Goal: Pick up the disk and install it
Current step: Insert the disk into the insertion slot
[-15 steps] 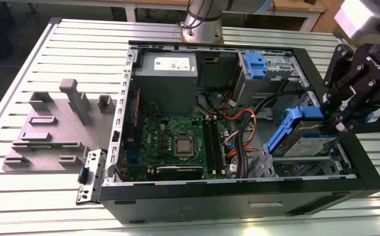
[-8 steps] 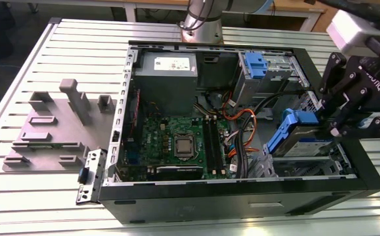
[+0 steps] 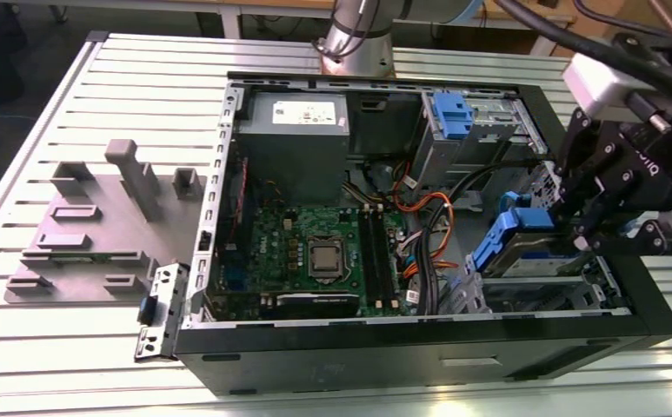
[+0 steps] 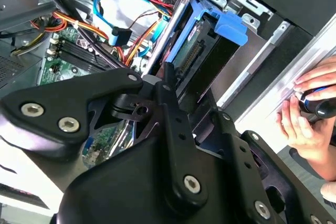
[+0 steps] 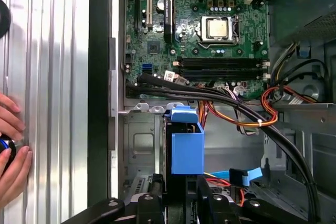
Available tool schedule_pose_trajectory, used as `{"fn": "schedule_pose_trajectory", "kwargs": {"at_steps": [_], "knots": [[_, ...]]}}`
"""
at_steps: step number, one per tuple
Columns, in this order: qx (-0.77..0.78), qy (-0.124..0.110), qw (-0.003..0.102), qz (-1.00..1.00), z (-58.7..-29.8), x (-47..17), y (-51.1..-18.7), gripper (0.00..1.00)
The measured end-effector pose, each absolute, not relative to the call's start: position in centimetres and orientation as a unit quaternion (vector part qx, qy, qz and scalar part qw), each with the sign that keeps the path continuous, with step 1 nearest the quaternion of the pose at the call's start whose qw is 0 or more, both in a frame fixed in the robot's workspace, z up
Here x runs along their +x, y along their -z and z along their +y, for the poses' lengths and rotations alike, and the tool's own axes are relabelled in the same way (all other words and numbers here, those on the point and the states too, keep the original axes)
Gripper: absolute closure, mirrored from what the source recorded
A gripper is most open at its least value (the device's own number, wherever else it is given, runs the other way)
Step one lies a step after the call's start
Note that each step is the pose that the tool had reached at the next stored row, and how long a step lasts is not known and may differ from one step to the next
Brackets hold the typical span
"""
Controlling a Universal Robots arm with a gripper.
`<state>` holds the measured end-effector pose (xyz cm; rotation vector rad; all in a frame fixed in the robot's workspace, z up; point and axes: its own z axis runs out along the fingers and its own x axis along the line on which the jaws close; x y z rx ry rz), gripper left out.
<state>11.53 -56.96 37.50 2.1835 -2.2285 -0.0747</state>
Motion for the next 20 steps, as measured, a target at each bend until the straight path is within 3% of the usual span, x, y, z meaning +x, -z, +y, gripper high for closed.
{"fn": "schedule_pose_trajectory", "kwargs": {"at_steps": [20], "knots": [[0.7, 0.024, 0.01, -0.714, -57.0, 11.5, -34.6, 0.65]]}}
